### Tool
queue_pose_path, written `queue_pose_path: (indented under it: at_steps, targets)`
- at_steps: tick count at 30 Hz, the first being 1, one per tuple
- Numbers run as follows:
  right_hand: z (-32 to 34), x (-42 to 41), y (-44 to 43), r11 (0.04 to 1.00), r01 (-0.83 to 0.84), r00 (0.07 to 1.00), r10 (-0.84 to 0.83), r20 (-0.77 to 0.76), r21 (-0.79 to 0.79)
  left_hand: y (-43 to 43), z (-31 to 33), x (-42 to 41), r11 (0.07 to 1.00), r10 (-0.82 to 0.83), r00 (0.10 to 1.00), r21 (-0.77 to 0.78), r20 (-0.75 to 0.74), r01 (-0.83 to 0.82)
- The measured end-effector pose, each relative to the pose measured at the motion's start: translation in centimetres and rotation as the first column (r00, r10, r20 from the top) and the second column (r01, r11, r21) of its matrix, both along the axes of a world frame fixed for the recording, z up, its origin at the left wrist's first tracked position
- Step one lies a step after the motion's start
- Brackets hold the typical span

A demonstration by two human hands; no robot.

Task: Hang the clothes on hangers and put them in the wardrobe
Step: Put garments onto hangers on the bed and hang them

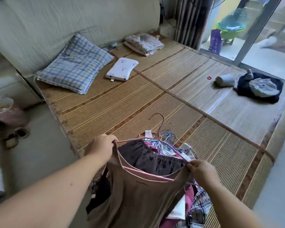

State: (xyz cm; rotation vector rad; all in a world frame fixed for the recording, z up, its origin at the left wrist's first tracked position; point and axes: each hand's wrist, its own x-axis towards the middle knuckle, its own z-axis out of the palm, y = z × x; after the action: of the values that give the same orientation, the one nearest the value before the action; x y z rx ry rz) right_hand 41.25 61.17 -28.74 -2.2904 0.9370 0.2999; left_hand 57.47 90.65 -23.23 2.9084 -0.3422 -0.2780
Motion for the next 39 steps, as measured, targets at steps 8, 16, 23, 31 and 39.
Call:
queue_pose_path:
  at_steps: [8, 16, 23, 31, 39]
  targets:
    - [-4.2, 3.4, 1.4, 0.988, -0.145, 0.986, 0.140, -0.094, -0.050, -1.3, -5.7, -1.2, 0.999, 0.006, 0.958, 0.041, -0.285, 0.006]
    - [1.2, 8.8, 12.6, 0.788, -0.608, 0.786, 0.615, 0.063, -0.096, 3.3, -1.4, -3.7, 0.999, 0.027, 0.978, 0.046, -0.205, -0.018]
    - [12.5, 13.8, 28.6, 0.492, -0.819, 0.414, 0.863, 0.288, -0.297, 16.3, 9.4, -5.1, 0.989, 0.094, 0.987, 0.099, 0.131, -0.108]
    - [23.9, 11.8, 50.4, 0.197, -0.845, -0.023, 0.916, 0.402, -0.498, 35.5, 22.5, -13.7, 0.876, 0.277, 0.860, 0.256, 0.429, -0.410]
    - [37.3, 4.5, 68.8, 0.054, -0.791, -0.362, 0.762, 0.537, -0.610, 49.7, 38.2, -26.2, 0.580, 0.381, 0.529, 0.249, 0.758, -0.776]
